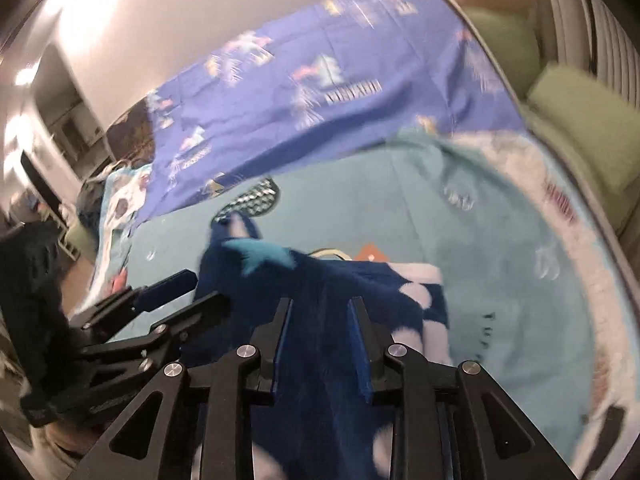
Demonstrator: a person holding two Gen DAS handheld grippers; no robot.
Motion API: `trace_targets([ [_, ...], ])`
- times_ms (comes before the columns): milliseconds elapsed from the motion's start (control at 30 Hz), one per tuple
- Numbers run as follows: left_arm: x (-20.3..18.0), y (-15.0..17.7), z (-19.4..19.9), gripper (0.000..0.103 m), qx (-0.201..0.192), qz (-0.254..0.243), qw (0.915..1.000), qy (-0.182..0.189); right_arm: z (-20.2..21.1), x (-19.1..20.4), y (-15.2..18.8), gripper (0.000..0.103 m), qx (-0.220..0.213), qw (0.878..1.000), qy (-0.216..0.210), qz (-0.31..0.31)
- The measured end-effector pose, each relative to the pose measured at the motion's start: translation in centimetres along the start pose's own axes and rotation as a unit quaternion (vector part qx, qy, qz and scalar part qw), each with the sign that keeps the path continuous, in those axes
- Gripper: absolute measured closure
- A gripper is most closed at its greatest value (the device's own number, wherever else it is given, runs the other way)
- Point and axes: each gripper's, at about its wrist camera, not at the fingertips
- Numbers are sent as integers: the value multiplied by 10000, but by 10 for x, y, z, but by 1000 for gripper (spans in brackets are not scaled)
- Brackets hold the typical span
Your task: Fold small clothes
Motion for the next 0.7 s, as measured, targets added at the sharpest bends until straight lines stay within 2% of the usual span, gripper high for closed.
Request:
trace_targets([
  [33, 13, 2, -24, 40, 334, 135, 9993, -66, -23, -5, 0, 75, 268, 9995, 168, -64],
  [67, 18, 7, -37, 38, 444, 161, 9989, -40, -55, -12, 4, 76, 605, 9979, 154, -174],
  [100, 17, 13, -41, 38, 392, 82, 9992, -29, -70, -18, 6, 76, 665, 9974, 89, -248],
  [167, 4, 21, -45, 38, 269, -339, 9985, -349, -71, -28, 5, 77, 619, 9969, -102, -467],
  [200, 0, 22, -44, 38, 264, -414, 9979, -422, -67, -27, 6, 77, 566, 9974, -25, -442],
  [300, -1, 22, -44, 38, 251, -469, 9977, -431, -63, -15, 11, 77, 369, 9988, 304, -105],
  [400, -2, 21, -40, 38, 184, -501, 9975, -456, -59, -16, 11, 76, 335, 9989, 333, -42],
  [467, -4, 18, -34, 38, 151, -504, 9975, -478, -43, -18, 14, 76, 224, 9993, 292, -77],
  [567, -18, 15, -6, 38, 133, -467, 9973, -553, 2, -18, 17, 75, -51, 9995, 300, -92],
  [700, -44, 32, 42, 38, -210, -707, 9968, -295, 69, -11, 45, 73, -511, 9981, 220, 275],
])
Point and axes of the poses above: each gripper's, at about its wrist camera, not at the fingertips, and z roughly against the way its jaws point, x to its left, y to its underside, and after that the axes turned 10 degrees about y, right-handed
